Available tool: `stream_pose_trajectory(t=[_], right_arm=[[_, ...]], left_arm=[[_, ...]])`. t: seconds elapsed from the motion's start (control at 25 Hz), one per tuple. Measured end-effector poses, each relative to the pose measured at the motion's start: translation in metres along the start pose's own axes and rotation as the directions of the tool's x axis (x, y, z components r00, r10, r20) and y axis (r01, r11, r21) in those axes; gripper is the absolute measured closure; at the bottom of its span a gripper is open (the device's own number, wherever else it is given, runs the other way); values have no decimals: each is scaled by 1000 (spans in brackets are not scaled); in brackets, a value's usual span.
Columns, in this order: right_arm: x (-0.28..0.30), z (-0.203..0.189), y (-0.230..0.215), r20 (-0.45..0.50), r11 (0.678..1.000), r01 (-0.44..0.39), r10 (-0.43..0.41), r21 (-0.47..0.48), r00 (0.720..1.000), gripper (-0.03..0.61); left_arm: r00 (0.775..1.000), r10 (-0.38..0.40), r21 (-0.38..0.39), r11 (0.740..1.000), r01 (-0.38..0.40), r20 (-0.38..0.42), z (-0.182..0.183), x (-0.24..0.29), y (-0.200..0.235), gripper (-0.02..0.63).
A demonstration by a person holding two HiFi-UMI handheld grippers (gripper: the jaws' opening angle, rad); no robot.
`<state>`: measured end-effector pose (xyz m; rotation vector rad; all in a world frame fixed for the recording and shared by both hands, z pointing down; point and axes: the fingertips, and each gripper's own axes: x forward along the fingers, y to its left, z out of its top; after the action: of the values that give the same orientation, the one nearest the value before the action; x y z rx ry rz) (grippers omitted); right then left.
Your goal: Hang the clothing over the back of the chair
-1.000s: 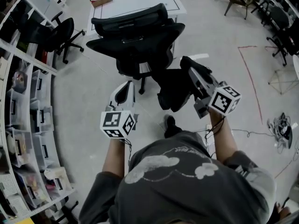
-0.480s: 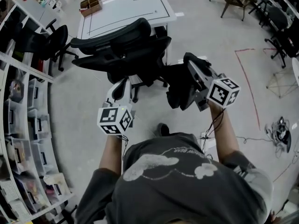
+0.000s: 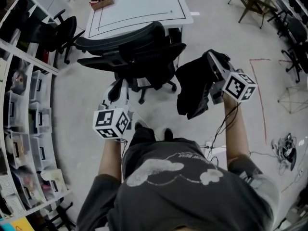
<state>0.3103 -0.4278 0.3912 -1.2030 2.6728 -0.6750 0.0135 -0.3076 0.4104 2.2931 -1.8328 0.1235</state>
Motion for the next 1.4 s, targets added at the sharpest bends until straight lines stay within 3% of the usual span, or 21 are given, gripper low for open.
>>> stream_pose_trajectory(t=[0.4,0.52,0.64,0.76,1.4], right_arm=[[69,52,-6,55,998,0,3,-63,998,581],[94,64,-5,52,995,11,-6,-103,999,581],[120,75,-4,53,992,23,-17,-120,998,581],[150,82,5,36,988,35,-30,-154,999,581],[280,112,117,-71,930,-159,143,-333,987,581]], left_arm=[[996,88,2,996,-88,24,20,7,79,612],[993,115,41,992,-116,32,26,14,104,612],[993,117,81,990,-119,35,35,23,123,612],[992,118,64,991,-121,48,41,31,149,612],[977,168,24,985,-173,133,93,50,274,612]])
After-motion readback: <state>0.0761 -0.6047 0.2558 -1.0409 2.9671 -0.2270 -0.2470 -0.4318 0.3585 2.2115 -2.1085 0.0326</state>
